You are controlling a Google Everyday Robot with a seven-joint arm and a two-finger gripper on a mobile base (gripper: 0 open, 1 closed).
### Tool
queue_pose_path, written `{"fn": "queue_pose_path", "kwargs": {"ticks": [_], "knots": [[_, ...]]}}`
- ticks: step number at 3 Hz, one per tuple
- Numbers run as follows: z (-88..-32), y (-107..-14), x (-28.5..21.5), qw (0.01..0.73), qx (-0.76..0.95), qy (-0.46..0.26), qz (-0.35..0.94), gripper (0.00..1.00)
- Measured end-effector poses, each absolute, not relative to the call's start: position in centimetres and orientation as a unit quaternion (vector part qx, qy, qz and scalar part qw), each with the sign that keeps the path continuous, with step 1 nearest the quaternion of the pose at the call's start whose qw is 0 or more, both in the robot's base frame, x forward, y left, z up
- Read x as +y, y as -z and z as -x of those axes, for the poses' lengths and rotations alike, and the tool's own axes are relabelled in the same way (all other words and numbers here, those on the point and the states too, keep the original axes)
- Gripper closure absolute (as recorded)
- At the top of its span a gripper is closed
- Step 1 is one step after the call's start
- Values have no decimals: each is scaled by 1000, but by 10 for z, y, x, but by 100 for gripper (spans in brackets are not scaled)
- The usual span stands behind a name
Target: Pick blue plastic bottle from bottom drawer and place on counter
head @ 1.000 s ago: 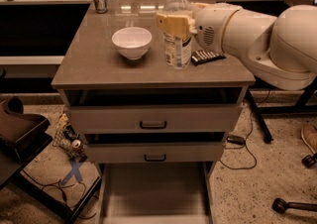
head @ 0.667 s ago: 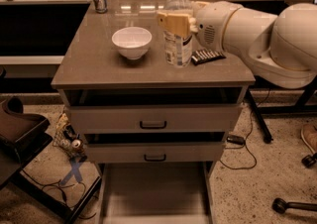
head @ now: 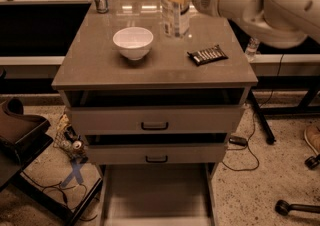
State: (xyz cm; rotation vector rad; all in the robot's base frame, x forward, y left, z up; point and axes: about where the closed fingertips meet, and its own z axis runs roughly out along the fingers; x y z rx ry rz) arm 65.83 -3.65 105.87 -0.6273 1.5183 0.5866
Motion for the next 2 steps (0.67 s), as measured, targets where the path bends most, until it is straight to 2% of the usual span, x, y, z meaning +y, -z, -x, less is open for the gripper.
{"fn": "queue_pose_path", "kwargs": {"ticks": [1, 2], "knots": [[-718, -1090, -45, 654, 665, -259, 251, 100], [-800, -1092, -10, 648, 665, -278, 248, 100]]}}
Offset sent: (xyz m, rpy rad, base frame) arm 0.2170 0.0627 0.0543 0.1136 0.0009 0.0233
